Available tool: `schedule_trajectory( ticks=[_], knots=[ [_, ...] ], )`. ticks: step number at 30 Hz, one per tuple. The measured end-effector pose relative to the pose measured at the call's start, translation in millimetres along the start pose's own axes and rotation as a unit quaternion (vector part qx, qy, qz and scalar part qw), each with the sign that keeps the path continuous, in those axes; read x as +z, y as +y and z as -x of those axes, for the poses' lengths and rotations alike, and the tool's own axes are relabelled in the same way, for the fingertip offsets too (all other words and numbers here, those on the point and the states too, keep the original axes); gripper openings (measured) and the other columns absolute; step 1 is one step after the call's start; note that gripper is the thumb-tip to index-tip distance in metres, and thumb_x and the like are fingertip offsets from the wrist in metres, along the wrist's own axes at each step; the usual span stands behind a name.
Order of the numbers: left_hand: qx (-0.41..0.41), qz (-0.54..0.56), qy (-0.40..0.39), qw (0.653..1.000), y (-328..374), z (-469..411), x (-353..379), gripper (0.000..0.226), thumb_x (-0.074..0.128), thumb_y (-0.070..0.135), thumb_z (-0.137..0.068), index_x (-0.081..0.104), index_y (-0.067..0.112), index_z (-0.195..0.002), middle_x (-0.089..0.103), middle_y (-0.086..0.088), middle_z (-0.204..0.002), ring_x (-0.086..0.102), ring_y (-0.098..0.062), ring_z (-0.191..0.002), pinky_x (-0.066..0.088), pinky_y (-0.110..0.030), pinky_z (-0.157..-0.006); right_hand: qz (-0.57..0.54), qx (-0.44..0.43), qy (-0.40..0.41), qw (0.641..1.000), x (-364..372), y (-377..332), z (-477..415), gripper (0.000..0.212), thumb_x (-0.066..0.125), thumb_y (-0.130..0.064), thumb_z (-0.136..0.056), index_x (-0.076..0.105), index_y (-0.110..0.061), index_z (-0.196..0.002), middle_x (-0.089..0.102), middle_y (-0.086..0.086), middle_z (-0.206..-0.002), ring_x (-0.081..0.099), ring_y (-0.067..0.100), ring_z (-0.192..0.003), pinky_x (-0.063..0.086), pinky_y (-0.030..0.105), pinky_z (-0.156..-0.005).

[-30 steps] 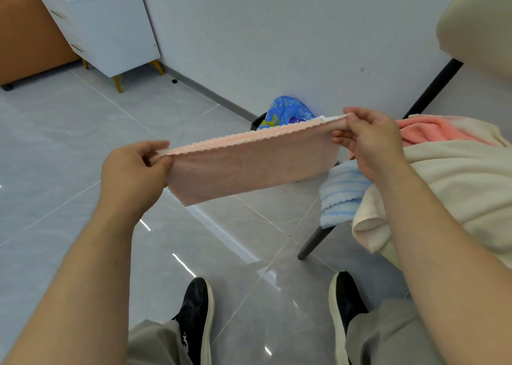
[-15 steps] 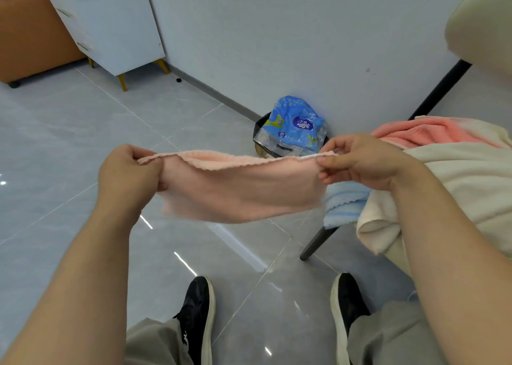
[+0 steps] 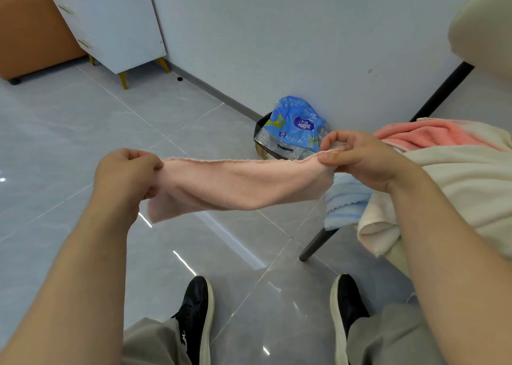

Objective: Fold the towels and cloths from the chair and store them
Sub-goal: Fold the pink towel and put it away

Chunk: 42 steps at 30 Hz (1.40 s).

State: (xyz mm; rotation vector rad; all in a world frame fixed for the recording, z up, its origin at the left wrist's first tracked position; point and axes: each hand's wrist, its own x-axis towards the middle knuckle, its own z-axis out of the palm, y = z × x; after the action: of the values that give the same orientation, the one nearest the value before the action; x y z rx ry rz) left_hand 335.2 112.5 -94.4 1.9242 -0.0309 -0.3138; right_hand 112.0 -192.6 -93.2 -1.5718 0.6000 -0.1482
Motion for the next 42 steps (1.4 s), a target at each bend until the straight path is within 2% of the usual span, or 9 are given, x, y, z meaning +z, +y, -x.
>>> schedule_trajectory(
  ticks=[7,16,19,22,26,31,34,37,42],
  knots=[
    [0.016,0.003,0.054,0.998,2.2,0.0,-1.5,0.006,0.062,0.013,-0.079,0.062,0.018,-0.081,0.062,-0.004,-0.08,0.055,-0.024,-0.06,0.051,-0.034,-0.062,-0.002,-0.028,0.067,0.997,3.0,-0.5,-2.2,0.016,0.068,0.0,-0.089,0.066,-0.016,-0.092,0.058,0.008,-0.075,0.052,0.018,-0.064,0.048,0.03,-0.054],
    [0.009,0.007,0.079,0.997,10.8,9.4,-1.7,0.005,0.057,0.02,-0.064,0.061,0.018,-0.065,0.057,0.002,-0.068,0.052,-0.025,-0.074,0.044,-0.038,-0.067,-0.093,0.008,0.016,0.995,1.7,-1.0,-3.2,0.026,0.06,0.006,-0.08,0.062,-0.02,-0.08,0.052,0.004,-0.073,0.047,0.021,-0.067,0.03,0.031,-0.056],
    [0.002,0.011,0.068,0.998,8.5,8.6,1.5,0.01,0.06,0.018,-0.069,0.064,0.018,-0.079,0.063,-0.003,-0.078,0.056,-0.026,-0.071,0.055,-0.043,-0.069,-0.077,0.034,0.09,0.992,8.3,5.4,-12.1,0.027,0.061,0.002,-0.086,0.062,-0.024,-0.078,0.051,0.0,-0.07,0.044,0.017,-0.061,0.03,0.03,-0.053],
    [-0.054,0.066,-0.002,0.996,1.9,5.5,11.5,0.028,0.062,0.002,-0.088,0.055,0.005,-0.114,0.058,-0.022,-0.118,0.064,-0.031,-0.079,0.063,-0.036,-0.062,0.043,0.041,0.21,0.976,21.6,16.8,-21.2,0.022,0.064,-0.005,-0.087,0.058,-0.025,-0.08,0.051,0.002,-0.072,0.044,0.017,-0.057,0.035,0.026,-0.05],
    [-0.098,0.123,-0.063,0.986,1.1,16.2,28.6,0.038,0.057,-0.011,-0.092,0.046,0.002,-0.126,0.042,-0.022,-0.127,0.063,-0.032,-0.092,0.063,-0.031,-0.064,0.088,0.015,0.255,0.963,35.8,20.6,-25.0,0.022,0.06,-0.004,-0.083,0.059,-0.024,-0.076,0.057,0.003,-0.078,0.053,0.02,-0.067,0.053,0.042,-0.055],
    [0.01,0.072,-0.07,0.995,5.3,34.6,50.1,0.022,0.052,-0.012,-0.089,0.053,0.01,-0.085,0.053,-0.015,-0.095,0.068,-0.029,-0.08,0.062,-0.028,-0.063,0.099,0.044,0.172,0.979,63.2,4.6,-17.5,0.035,0.052,0.004,-0.082,0.072,-0.02,-0.067,0.065,0.006,-0.078,0.057,0.019,-0.064,0.061,0.043,-0.062],
    [0.059,-0.01,-0.091,0.994,7.3,46.4,63.5,0.032,0.044,-0.011,-0.087,0.063,0.01,-0.074,0.067,-0.013,-0.092,0.073,-0.026,-0.071,0.059,-0.022,-0.06,0.042,0.062,0.088,0.993,85.9,-7.3,-8.6,0.031,0.05,0.009,-0.086,0.077,-0.007,-0.081,0.067,0.013,-0.083,0.061,0.013,-0.058,0.058,0.028,-0.056],
    [0.083,-0.07,-0.108,0.988,7.1,54.9,74.2,0.035,0.049,-0.002,-0.088,0.074,0.019,-0.075,0.074,-0.003,-0.084,0.072,-0.02,-0.06,0.05,-0.016,-0.052,0.008,0.074,0.021,0.997,99.7,-15.3,-1.3,0.03,0.05,0.009,-0.086,0.077,-0.004,-0.088,0.068,0.016,-0.084,0.068,0.016,-0.064,0.061,0.032,-0.065],
    [0.133,-0.127,-0.131,0.974,10.4,63.7,78.6,0.02,0.064,0.017,-0.086,0.079,0.029,-0.088,0.073,0.013,-0.085,0.066,0.0,-0.081,0.049,-0.015,-0.069,0.107,0.037,-0.1,0.989,101.2,-18.0,5.3,0.042,0.06,0.014,-0.083,0.073,-0.013,-0.113,0.078,0.007,-0.099,0.075,0.023,-0.096,0.06,0.032,-0.081]
  ],
)
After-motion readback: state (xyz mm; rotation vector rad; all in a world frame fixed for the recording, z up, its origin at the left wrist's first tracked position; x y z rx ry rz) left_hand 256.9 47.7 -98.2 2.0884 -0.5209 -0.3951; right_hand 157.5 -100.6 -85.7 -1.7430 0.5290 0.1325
